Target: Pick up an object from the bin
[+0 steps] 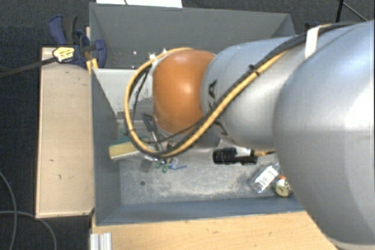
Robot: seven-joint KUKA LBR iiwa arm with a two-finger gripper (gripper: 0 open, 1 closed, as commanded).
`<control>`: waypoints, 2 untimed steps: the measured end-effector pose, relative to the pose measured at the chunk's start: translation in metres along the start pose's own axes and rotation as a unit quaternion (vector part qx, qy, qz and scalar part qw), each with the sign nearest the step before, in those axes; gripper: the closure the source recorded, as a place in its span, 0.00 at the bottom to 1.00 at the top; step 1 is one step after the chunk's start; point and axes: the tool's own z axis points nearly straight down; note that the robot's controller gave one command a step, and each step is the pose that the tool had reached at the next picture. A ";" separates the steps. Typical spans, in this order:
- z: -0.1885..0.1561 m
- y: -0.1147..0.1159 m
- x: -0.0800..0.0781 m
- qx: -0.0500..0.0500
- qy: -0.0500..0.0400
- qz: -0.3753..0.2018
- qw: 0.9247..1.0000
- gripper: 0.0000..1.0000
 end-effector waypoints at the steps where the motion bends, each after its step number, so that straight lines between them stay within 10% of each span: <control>1: 0.000 -0.010 -0.021 -0.002 -0.002 0.002 1.000 1.00; 2: 0.008 0.007 -0.041 -0.003 -0.002 0.001 1.000 1.00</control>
Offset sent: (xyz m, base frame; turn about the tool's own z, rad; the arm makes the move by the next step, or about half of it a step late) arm 0.0143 -0.0157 -0.0002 0.0015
